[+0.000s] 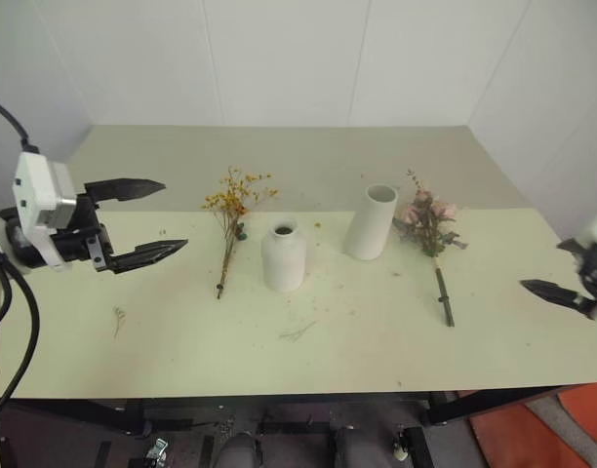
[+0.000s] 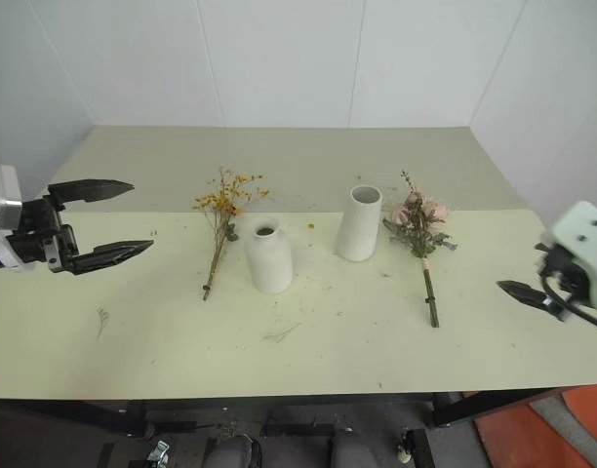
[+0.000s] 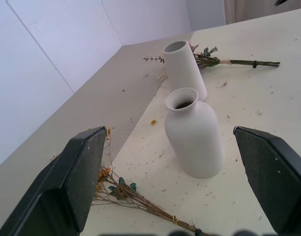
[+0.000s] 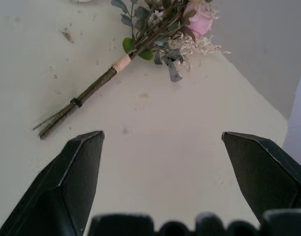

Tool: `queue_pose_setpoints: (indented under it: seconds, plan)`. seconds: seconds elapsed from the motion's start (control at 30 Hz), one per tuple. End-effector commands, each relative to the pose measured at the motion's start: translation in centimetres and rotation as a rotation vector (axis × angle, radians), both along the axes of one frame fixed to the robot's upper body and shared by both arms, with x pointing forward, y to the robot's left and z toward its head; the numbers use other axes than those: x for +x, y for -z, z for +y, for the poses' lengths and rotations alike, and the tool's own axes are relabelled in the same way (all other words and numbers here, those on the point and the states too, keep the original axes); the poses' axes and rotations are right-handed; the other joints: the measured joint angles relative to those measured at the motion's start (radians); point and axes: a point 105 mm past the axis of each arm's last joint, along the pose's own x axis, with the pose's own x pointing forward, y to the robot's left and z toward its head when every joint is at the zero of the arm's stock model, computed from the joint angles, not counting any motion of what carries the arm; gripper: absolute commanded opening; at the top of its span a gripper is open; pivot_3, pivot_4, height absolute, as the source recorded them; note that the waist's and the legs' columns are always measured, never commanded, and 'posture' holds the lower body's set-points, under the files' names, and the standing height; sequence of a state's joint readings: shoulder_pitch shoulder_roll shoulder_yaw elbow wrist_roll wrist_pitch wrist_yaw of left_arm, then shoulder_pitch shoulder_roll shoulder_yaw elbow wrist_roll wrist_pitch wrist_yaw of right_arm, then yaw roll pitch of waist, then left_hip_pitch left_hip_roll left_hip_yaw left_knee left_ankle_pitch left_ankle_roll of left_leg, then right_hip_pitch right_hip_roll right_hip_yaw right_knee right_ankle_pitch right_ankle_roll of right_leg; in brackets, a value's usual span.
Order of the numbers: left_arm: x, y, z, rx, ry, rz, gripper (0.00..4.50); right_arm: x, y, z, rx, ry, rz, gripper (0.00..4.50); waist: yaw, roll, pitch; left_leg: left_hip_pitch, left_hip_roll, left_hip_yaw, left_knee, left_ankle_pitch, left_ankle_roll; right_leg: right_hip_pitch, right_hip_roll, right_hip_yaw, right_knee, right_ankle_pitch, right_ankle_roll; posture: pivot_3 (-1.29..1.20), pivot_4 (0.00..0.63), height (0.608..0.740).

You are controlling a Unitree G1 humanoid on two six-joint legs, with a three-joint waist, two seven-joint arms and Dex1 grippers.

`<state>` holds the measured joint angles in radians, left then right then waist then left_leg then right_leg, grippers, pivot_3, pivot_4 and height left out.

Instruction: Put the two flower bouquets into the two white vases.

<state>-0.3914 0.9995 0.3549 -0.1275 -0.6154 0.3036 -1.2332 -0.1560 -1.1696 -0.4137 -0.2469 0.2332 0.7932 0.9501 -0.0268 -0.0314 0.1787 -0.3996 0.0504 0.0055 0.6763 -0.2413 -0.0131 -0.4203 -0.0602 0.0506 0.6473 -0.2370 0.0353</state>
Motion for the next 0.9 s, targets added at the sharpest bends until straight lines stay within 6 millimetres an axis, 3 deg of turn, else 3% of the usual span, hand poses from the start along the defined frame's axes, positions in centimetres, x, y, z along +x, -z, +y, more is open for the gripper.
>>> queue_pose_setpoints:
  seconds: [0.03,0.33,0.63,0.73,0.9]
  plan:
    - [0.6,1.4,-1.3,0.065,0.063,0.028,4.50,2.6,1.1,0.5,0.089,0.119,0.037,4.48,-0.001,0.000,0.000,0.000,0.000,0.000,0.000,0.000,0.000,0.000,0.000,0.000,0.000,0.000,0.000,0.00,0.150,0.740]
    - [3.4,2.5,-5.7,0.130,0.197,0.012,4.50,8.0,3.3,3.0,0.236,0.228,0.121,4.48,0.012,0.000,0.000,-0.006,-0.001,-0.001,0.001,0.000,0.000,-0.004,0.000,-0.001,-0.001,0.000,0.000,0.00,0.150,0.740]
    - [3.3,2.9,-5.4,0.136,0.186,0.015,4.50,10.3,6.0,4.1,0.286,0.269,0.204,4.48,0.008,0.000,0.000,-0.007,0.000,-0.001,0.001,0.000,0.000,-0.005,0.000,-0.001,-0.001,0.000,0.000,0.00,0.150,0.740]
    - [3.3,3.0,-5.1,0.134,0.174,0.013,4.50,10.9,6.6,4.7,0.306,0.260,0.222,3.89,0.006,0.000,0.000,-0.007,0.000,-0.001,0.001,0.000,0.000,-0.005,0.000,-0.001,-0.001,0.000,0.000,0.00,0.150,0.740]
    - [3.2,3.5,-5.1,0.137,0.166,0.019,4.50,12.3,6.7,4.8,0.305,0.280,0.205,2.22,0.005,0.000,0.000,-0.007,0.000,-0.001,0.001,0.000,0.000,-0.005,0.000,-0.001,-0.001,0.000,0.000,0.00,0.150,0.740]
